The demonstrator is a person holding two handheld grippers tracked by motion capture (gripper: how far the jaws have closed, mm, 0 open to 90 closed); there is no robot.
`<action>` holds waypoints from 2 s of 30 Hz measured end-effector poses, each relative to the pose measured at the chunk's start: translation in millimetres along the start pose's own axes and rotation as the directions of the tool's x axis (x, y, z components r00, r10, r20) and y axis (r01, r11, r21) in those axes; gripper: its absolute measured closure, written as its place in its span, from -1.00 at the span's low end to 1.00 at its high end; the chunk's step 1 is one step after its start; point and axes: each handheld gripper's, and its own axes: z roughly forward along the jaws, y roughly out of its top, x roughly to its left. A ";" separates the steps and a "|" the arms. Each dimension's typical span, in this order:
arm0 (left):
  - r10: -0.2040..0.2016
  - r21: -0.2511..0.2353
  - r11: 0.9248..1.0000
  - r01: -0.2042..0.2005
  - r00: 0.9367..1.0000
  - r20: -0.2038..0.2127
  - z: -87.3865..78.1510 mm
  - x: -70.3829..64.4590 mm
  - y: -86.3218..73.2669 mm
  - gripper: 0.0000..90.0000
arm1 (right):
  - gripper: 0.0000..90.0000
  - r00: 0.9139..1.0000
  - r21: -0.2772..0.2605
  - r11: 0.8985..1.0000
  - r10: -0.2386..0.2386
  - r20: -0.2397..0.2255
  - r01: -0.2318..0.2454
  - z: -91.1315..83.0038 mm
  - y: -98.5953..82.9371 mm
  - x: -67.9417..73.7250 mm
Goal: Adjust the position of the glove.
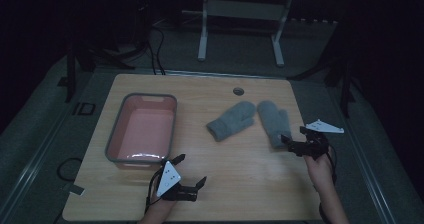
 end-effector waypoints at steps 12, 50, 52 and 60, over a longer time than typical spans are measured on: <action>-0.002 -0.007 1.000 0.002 1.000 0.010 0.3 -0.4 -0.1 -0.99 | -0.69 0.997 0.031 0.998 -0.046 -0.055 0.047 39.6 34.1 18.6; -0.041 0.001 0.999 0.041 0.999 0.005 0.7 1.3 0.1 -0.99 | -0.59 0.982 0.162 0.972 -0.154 -0.113 0.171 185.6 78.7 62.7; -0.041 0.005 0.999 0.041 0.999 0.006 1.0 1.5 0.3 -0.99 | -0.49 0.983 0.176 0.969 -0.157 -0.100 0.173 190.7 73.5 64.2; -0.020 0.002 1.000 0.020 1.000 0.008 0.7 -0.4 0.2 -0.99 | -0.27 0.983 0.212 0.962 -0.156 -0.094 0.173 204.4 58.4 63.4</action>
